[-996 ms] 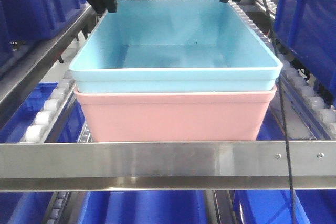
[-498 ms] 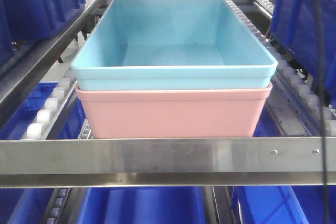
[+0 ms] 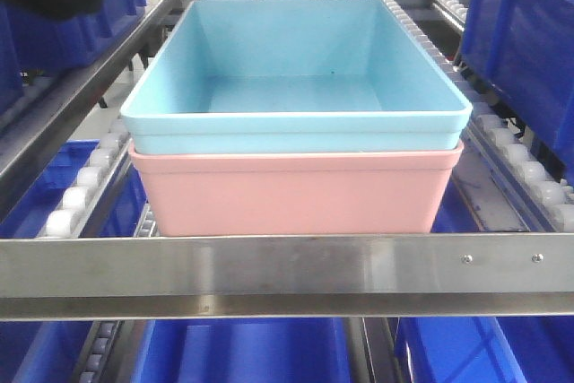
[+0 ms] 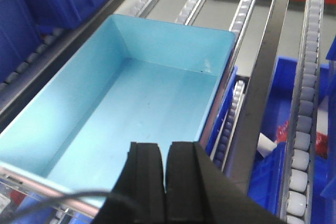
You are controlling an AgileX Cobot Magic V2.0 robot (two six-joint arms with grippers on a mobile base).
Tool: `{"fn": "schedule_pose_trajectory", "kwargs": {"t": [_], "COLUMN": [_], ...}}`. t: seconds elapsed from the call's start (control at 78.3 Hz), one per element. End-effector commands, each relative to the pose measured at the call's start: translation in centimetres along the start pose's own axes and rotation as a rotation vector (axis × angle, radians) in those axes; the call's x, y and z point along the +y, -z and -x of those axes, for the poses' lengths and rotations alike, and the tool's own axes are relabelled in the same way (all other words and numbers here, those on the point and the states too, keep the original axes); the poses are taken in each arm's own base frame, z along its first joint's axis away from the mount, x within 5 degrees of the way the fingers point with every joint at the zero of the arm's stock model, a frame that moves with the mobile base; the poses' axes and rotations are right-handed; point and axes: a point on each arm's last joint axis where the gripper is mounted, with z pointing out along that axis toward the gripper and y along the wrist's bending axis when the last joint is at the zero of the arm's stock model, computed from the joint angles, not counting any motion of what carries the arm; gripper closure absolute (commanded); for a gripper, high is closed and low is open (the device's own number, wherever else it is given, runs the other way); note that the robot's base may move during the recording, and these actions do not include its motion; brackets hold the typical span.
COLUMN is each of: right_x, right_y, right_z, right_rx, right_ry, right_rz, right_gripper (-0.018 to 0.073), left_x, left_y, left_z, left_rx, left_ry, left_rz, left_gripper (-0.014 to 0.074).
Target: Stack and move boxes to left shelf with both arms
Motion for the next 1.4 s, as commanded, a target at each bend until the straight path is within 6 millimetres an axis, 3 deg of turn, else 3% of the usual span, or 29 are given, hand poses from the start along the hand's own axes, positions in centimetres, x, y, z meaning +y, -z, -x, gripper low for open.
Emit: {"fn": "schedule_pose_trajectory", "kwargs": {"t": [0.0,0.268,0.46,1.085,1.174,1.391], "right_x": [0.2,-0.6,-0.7,-0.7,-1.0,-3.1], "right_y": [2.3,6.9,7.3,7.2,7.1,7.5], "right_z": [0.6,-2.2,-2.4,-2.7,-3.7,-9.3], "right_rx": [-0.154,-0.261,-0.255,-0.247,-0.233,-0.221], "right_ry": [0.028,0.019,0.017,0.018,0.018,-0.063], "right_rz": [0.046,0.049,0.039,0.039,0.020,-0.208], "right_gripper": [0.0509,0.0509,0.0510,0.0510,0.0510,0.0510], "left_x": [-0.7,0.7,1.2,1.2,1.2,1.2], "left_y": [2.4,7.4,9.3,9.3,9.3,9.3], "left_z": [0.0,-2.5,-2.8,-2.8,-2.8,-2.8], "left_rx": [-0.122,-0.331,-0.418,-0.414,-0.414,-0.414], "left_ry": [-0.018,-0.064,-0.105,-0.105,-0.105,-0.105], "left_rz": [-0.093,-0.176,-0.177,-0.174,-0.174,-0.174], "left_gripper": [0.0589,0.0589,0.0589,0.0589,0.0589,0.0589]}}
